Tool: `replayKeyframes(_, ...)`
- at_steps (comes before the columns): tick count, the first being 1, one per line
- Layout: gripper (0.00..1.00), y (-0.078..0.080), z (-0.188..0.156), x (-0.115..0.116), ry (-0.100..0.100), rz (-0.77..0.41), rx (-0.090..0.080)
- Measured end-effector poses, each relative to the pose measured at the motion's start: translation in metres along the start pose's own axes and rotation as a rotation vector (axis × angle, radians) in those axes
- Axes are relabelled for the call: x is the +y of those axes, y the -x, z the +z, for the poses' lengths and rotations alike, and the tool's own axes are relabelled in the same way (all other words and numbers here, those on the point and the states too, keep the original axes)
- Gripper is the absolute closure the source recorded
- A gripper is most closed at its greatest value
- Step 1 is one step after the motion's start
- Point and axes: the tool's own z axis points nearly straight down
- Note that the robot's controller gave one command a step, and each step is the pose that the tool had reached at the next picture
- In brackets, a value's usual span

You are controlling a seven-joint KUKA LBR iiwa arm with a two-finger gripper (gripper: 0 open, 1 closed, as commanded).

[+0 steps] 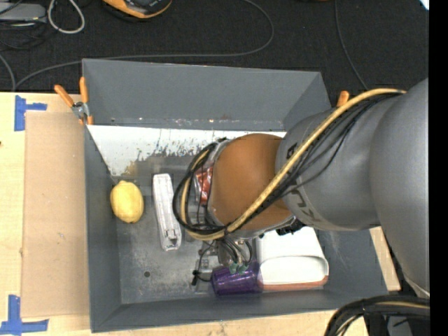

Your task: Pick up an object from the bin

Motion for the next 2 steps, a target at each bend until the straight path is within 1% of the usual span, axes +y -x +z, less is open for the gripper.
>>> replayKeyframes(1, 0.0, 0.0, 0.0, 0.0, 0.0, 0.0, 0.0)
replayKeyframes(2, 0.0, -0.005, 0.029, -0.055, -0.003, 0.022, 0.006)
